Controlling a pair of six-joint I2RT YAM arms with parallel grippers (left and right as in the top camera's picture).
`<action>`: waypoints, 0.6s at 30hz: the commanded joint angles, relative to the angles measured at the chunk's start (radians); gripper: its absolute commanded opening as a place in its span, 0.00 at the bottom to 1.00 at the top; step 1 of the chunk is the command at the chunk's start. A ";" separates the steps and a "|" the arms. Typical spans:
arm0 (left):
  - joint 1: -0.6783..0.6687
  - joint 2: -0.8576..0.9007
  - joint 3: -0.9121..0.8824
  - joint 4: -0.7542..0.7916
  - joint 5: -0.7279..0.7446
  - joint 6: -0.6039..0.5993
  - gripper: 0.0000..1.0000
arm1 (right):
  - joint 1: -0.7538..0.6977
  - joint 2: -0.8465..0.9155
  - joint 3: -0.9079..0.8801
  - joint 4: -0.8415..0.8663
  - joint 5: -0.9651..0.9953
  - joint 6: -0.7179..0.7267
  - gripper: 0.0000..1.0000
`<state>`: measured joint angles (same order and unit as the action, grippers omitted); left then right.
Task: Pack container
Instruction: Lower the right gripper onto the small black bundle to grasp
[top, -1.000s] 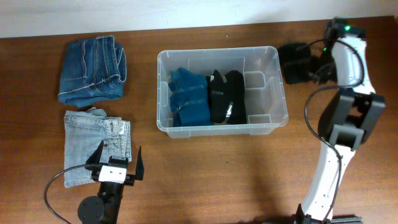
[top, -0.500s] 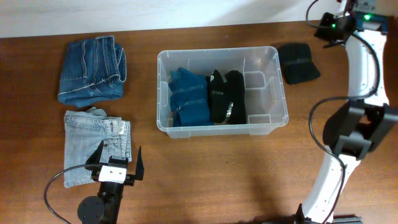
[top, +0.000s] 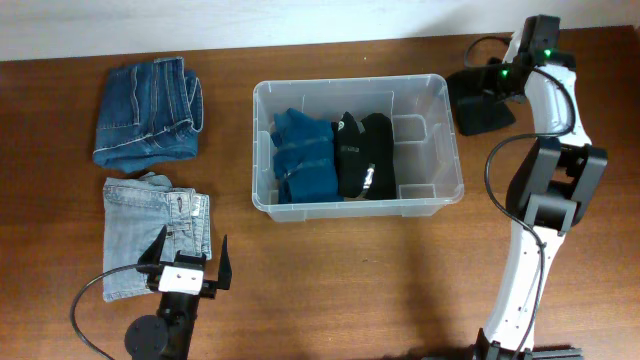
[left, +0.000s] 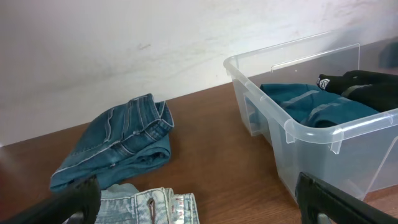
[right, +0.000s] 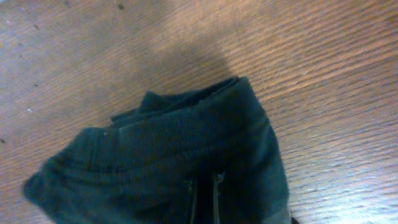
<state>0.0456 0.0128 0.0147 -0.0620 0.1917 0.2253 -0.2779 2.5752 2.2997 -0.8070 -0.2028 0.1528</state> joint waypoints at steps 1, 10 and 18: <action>0.001 -0.007 -0.006 0.000 0.011 0.016 0.99 | 0.003 0.031 -0.006 -0.016 -0.022 -0.018 0.04; 0.001 -0.007 -0.006 0.000 0.011 0.016 0.99 | 0.002 0.036 -0.006 -0.182 0.224 -0.016 0.04; 0.001 -0.007 -0.006 0.000 0.011 0.016 0.99 | 0.002 0.020 -0.006 -0.347 0.436 0.206 0.04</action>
<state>0.0456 0.0128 0.0147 -0.0620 0.1917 0.2253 -0.2672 2.5687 2.3295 -1.1084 0.0685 0.2428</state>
